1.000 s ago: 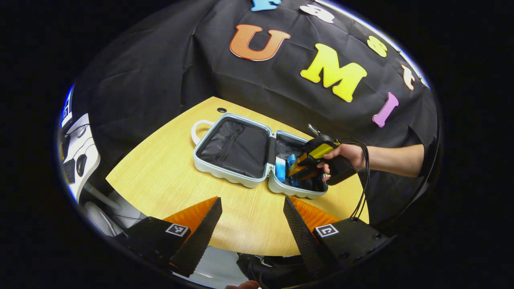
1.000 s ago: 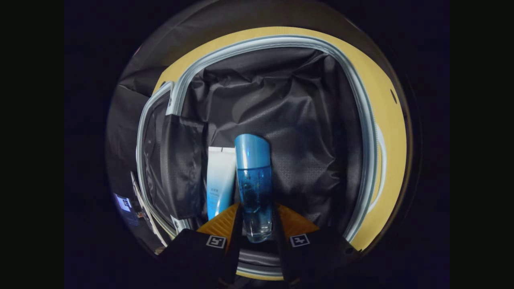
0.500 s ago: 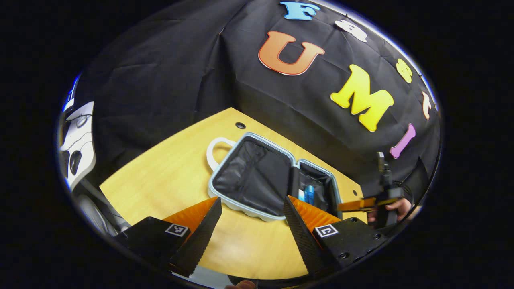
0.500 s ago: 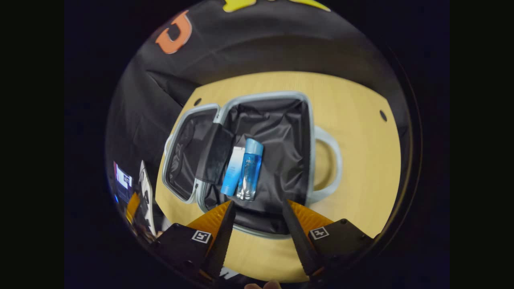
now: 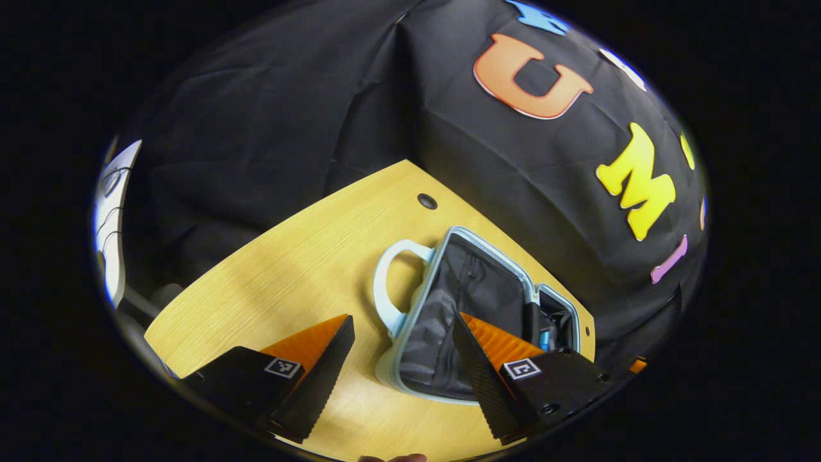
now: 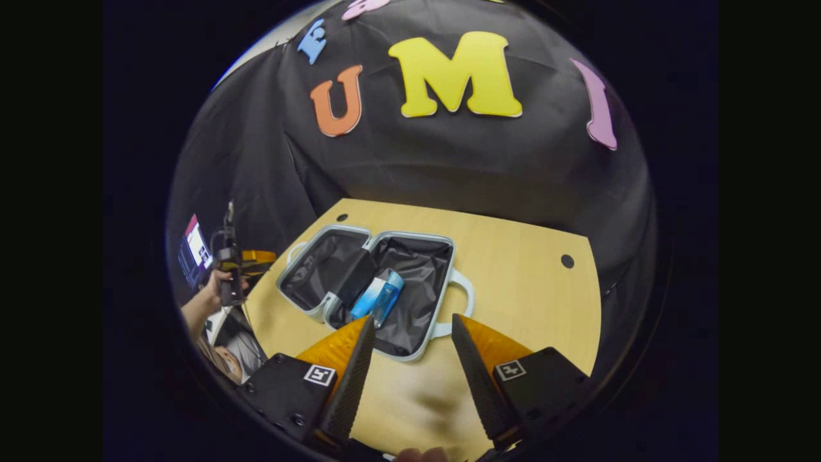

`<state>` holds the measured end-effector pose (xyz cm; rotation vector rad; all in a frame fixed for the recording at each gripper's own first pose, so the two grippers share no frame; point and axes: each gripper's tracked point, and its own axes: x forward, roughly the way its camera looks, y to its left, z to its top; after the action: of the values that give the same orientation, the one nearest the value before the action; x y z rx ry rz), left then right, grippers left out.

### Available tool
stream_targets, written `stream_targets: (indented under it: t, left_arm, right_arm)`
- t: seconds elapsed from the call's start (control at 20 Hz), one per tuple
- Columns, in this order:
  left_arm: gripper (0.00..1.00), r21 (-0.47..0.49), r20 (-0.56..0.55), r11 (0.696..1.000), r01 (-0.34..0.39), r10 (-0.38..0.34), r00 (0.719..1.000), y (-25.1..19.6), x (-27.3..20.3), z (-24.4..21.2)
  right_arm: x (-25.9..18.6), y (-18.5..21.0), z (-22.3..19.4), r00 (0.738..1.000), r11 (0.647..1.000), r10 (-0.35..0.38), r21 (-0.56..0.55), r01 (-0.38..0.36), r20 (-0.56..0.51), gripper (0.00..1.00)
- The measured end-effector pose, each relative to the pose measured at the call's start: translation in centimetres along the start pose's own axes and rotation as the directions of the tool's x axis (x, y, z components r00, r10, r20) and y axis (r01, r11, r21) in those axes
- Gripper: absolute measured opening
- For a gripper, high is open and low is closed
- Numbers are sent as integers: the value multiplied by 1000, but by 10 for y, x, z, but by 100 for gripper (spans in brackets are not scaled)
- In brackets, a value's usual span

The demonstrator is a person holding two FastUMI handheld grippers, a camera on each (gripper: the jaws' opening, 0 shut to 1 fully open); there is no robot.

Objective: First open the suitcase, pack the skin care products into it, and then close the suitcase.

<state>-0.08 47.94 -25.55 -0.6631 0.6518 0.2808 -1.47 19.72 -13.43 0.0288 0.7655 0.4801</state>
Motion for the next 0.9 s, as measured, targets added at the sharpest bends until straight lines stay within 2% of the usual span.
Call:
stream_targets:
  t: [0.05,0.1,0.15,0.25,0.45,0.6,0.65,0.7,0.75,0.8,0.9]
  left_arm:
    - [98,-23,-2,1000,-9,9,1000,5,12,4]
    - [97,-43,-1,999,-17,17,1000,10,24,7]
    - [100,-62,-2,998,-18,18,1000,12,34,10]
    - [96,-90,-22,996,-6,4,1000,11,50,12]
    - [87,-113,-66,993,-45,38,997,18,79,7]
    - [66,-114,-53,992,-57,51,997,16,91,12]
    - [51,-115,-54,990,-77,71,996,18,94,15]
    - [31,-123,-62,986,-116,109,992,23,97,15]
    - [18,-137,-76,982,-133,124,989,23,97,15]
    - [22,-136,-76,981,-136,126,989,23,96,16]
    - [18,-115,-77,983,-145,136,988,20,93,17]
  right_arm:
    - [-10,-3,-1,1000,1000,-8,17,8,15,72]
    - [-18,-7,-3,999,999,-25,31,24,27,72]
    - [-25,-13,-7,999,999,-43,34,42,33,72]
    - [-35,-27,-17,996,996,-82,27,82,30,72]
    - [-47,-50,-28,987,988,-156,20,156,35,72]
    - [-54,-53,-31,985,986,-165,34,164,42,72]
    - [-56,-53,-31,986,986,-163,37,162,45,72]
    - [-58,-51,-31,987,988,-154,41,152,47,72]
    - [-60,-51,-30,987,988,-152,37,150,52,67]
    - [-62,-53,-29,987,988,-152,31,150,57,72]
    - [-67,-53,-28,987,989,-146,39,143,69,72]
